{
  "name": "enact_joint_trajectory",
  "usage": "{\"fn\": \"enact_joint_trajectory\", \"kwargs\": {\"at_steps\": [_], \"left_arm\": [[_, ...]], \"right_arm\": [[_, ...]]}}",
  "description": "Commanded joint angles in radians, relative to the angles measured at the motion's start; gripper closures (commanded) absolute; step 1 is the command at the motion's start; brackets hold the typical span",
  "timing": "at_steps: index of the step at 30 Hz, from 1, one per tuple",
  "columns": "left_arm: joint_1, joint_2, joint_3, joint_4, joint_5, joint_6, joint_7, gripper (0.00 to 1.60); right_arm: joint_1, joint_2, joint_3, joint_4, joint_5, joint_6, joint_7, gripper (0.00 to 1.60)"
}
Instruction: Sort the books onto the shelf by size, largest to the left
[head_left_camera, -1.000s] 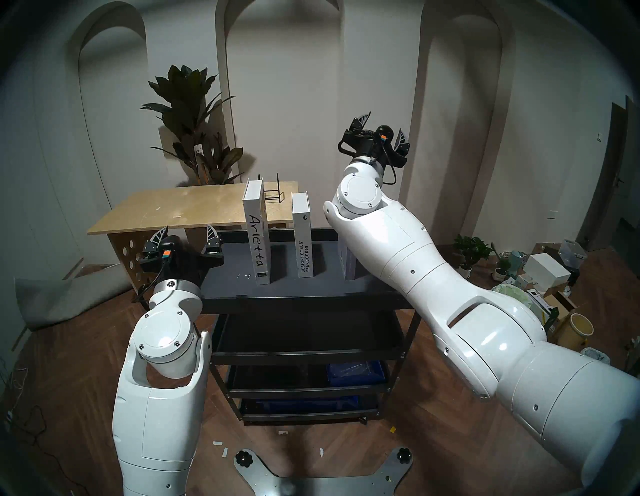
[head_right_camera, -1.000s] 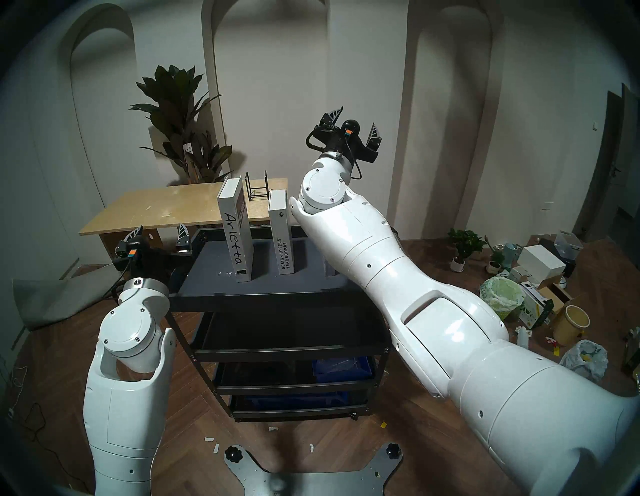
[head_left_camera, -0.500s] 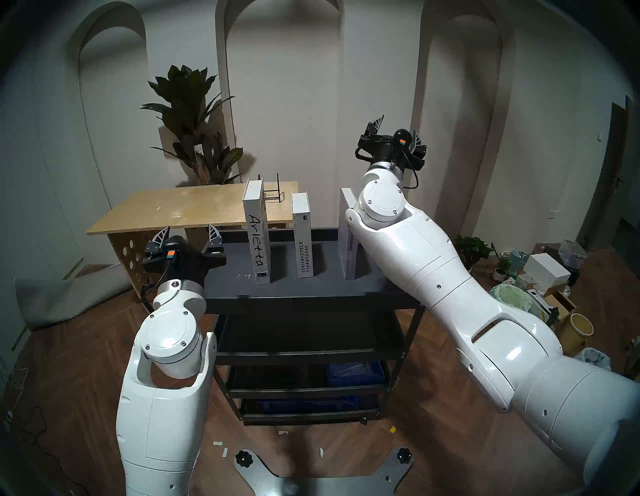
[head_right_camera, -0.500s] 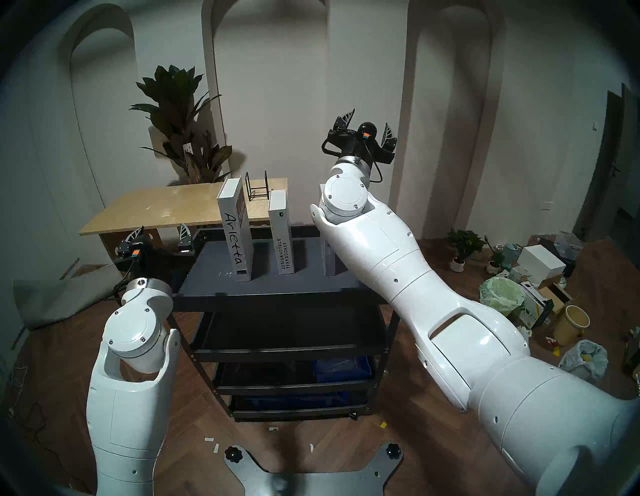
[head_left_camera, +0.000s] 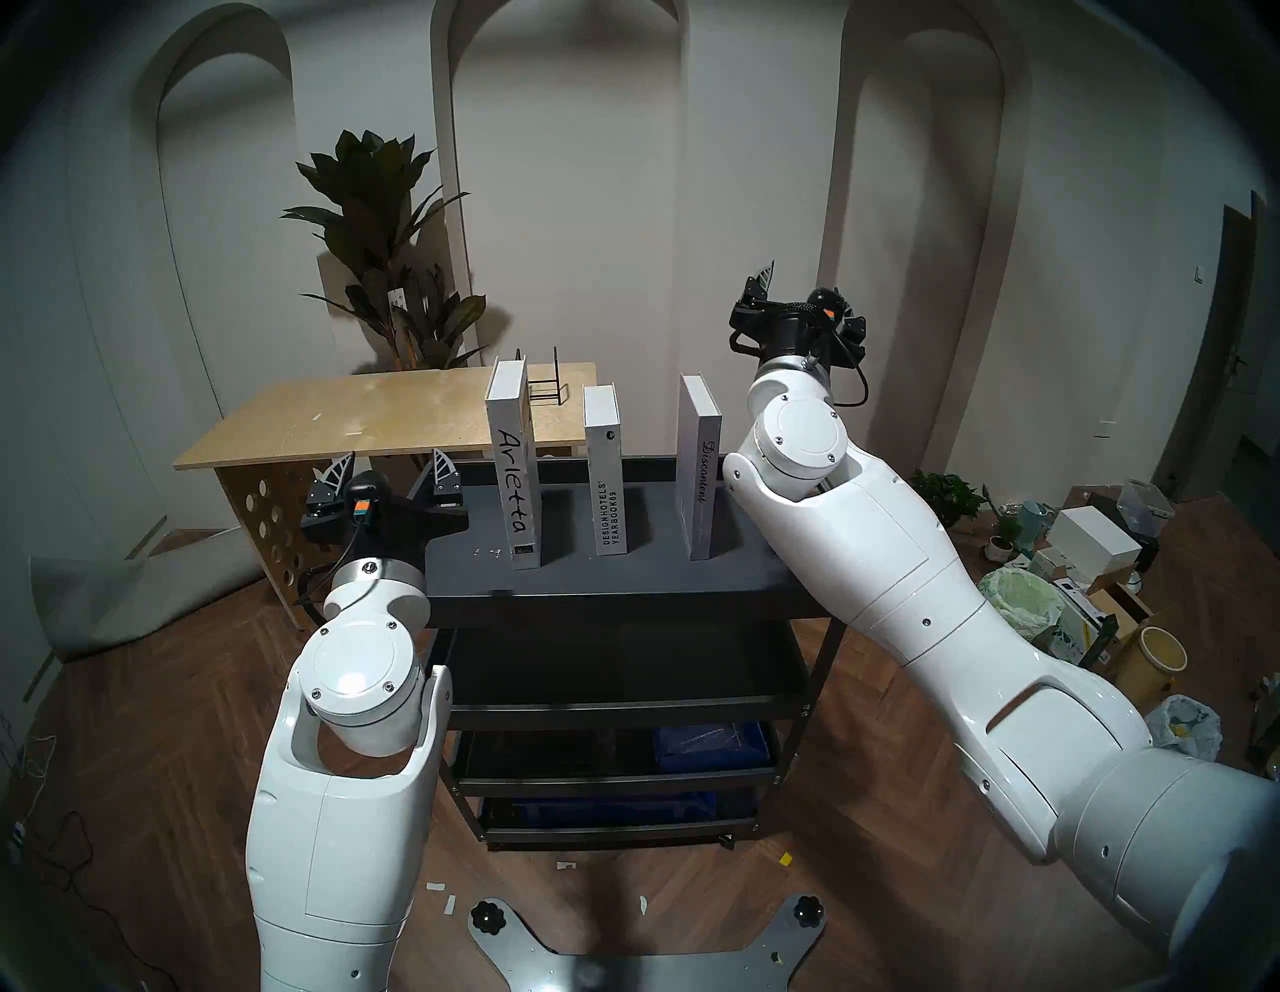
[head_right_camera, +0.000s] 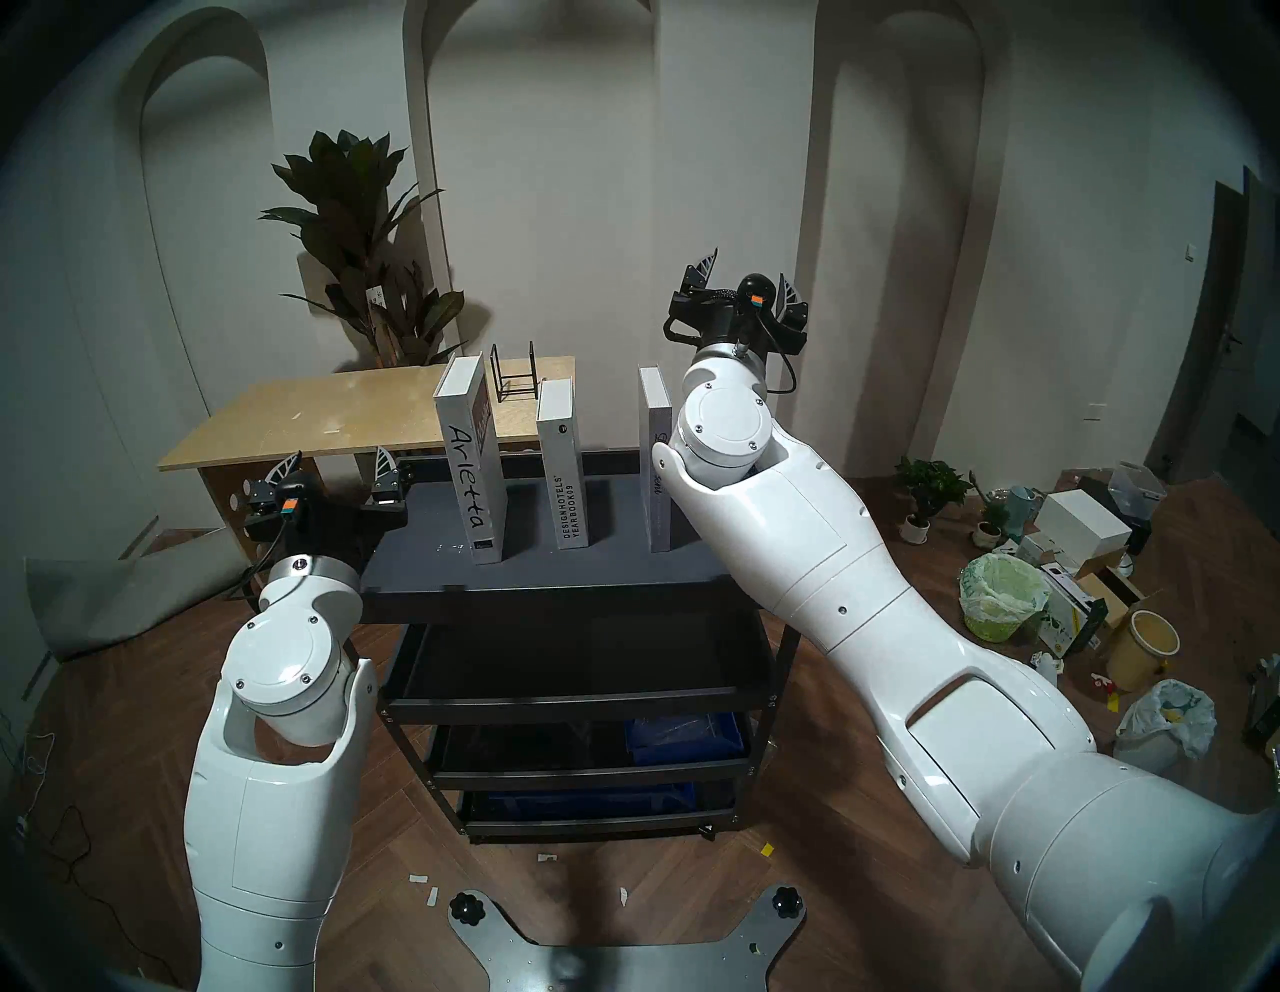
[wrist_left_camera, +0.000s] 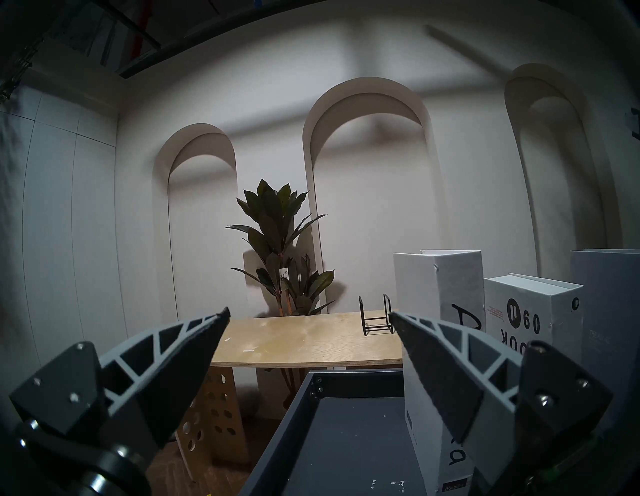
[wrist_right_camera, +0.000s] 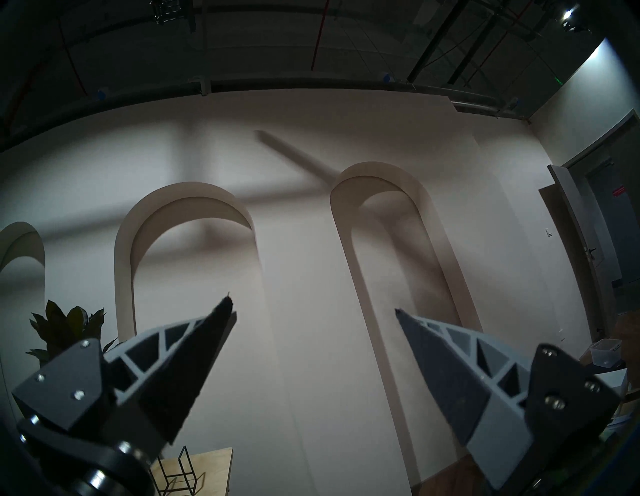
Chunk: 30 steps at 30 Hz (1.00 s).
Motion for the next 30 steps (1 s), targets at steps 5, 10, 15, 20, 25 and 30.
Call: {"fn": "enact_joint_trajectory", "kwargs": {"at_steps": [5, 10, 15, 20, 25, 30], "left_arm": [[-0.026, -0.003, 0.033, -0.014, 0.018, -0.001, 0.010, 0.00], [-0.029, -0.004, 0.048, -0.011, 0.025, 0.000, 0.019, 0.00], [-0.037, -0.006, 0.060, -0.022, 0.032, -0.003, 0.029, 0.00], [-0.038, -0.014, 0.094, -0.059, 0.035, -0.010, 0.030, 0.00], [-0.038, -0.023, 0.138, -0.089, 0.041, -0.012, 0.031, 0.00], [-0.037, -0.027, 0.161, -0.103, 0.047, -0.009, 0.035, 0.00]], "right_arm": [[-0.067, 0.106, 0.046, -0.134, 0.085, 0.071, 0.052, 0.00], [-0.102, 0.141, 0.051, -0.190, 0.134, 0.114, 0.084, 0.00], [-0.135, 0.190, 0.066, -0.252, 0.183, 0.163, 0.115, 0.00], [-0.169, 0.252, 0.099, -0.289, 0.232, 0.213, 0.136, 0.00], [-0.204, 0.307, 0.127, -0.314, 0.285, 0.264, 0.166, 0.00], [-0.234, 0.336, 0.126, -0.353, 0.332, 0.311, 0.206, 0.00]]}}
